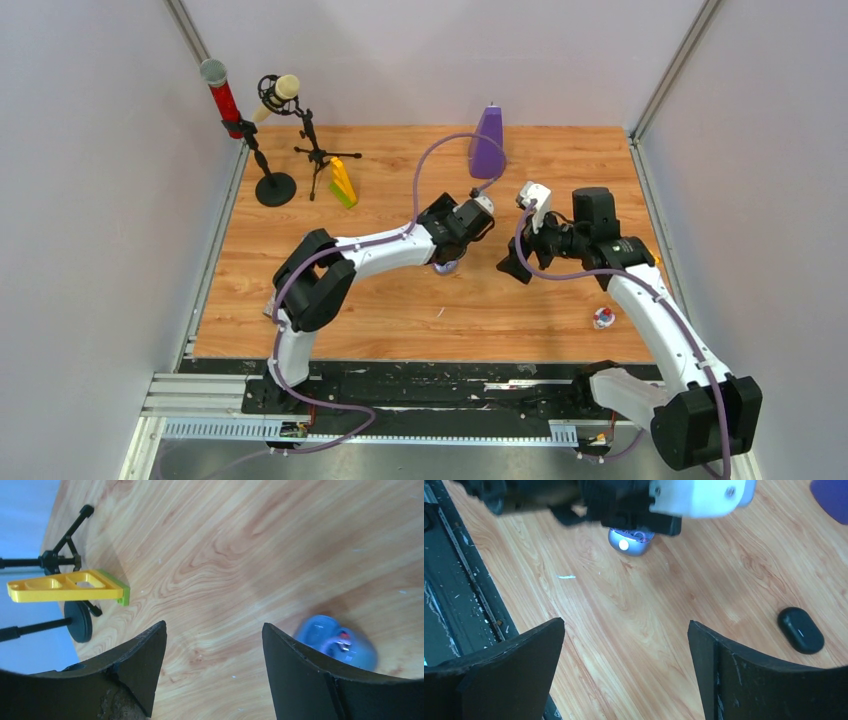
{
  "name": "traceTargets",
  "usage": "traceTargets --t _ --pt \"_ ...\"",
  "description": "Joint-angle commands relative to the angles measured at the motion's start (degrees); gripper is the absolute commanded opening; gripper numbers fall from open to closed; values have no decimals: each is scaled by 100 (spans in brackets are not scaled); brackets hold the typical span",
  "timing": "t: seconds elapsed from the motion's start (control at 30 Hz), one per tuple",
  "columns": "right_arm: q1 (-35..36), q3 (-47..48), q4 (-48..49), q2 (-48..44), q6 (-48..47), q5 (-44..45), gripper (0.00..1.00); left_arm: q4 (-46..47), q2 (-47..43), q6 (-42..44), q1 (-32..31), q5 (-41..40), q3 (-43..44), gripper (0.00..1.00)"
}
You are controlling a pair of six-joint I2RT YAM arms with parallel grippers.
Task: Insert the wireless bluetooth earbuds into the charging case
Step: Place the charging case at the center of the board, then close the charging case at the center of the board.
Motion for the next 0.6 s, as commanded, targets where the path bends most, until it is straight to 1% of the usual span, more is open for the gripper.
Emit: traceTargets --t 0.0,0.1,0.17,0.37,0.57 --pt "-9 332 275 265 71 -557 95 79 -608 -298 401 192 -130 78" --pt "2 581 358 487 231 -610 94 122 -656 -347 545 560 -310 78" --pt "-2 647 393 565 295 -545 94 179 -699 -363 557 952 -391 78" --pt "6 275 613 340 245 -335 94 186 -715 -352 559 1783 -395 75" --pt "6 175 638 142 169 -229 94 58 -546 -328 549 2198 -365 74"
